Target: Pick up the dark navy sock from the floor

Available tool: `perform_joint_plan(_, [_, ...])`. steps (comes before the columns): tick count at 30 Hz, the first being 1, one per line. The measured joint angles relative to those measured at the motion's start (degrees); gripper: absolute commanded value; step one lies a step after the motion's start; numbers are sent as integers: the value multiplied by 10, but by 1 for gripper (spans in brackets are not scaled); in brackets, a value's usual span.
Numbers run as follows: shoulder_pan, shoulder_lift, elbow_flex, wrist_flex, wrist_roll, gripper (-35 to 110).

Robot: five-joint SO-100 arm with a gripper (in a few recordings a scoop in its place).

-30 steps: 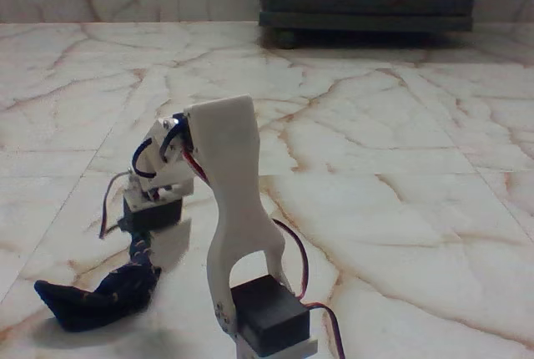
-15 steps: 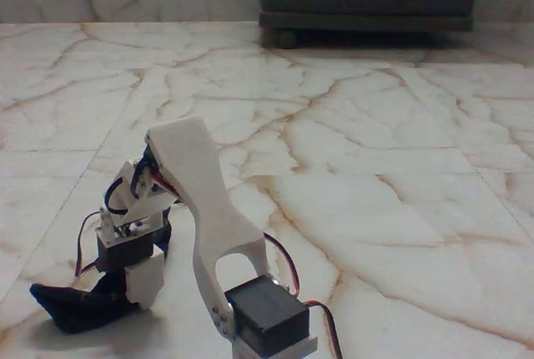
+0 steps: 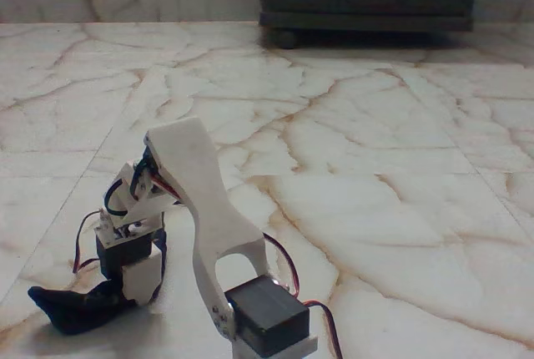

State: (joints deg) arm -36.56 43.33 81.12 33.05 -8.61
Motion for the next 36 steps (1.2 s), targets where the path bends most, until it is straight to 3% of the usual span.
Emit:
perform_joint_plan(5, [0, 0, 0, 0, 0, 0])
perform_joint_plan(11, [31, 78, 130, -66, -45, 0])
perform_joint_plan(21, [100, 374, 427, -113, -165, 0])
perform_joint_plan(32, [213, 644, 598, -123, -289, 0])
perform_joint_plan(36, [265, 756, 744, -210, -363, 0])
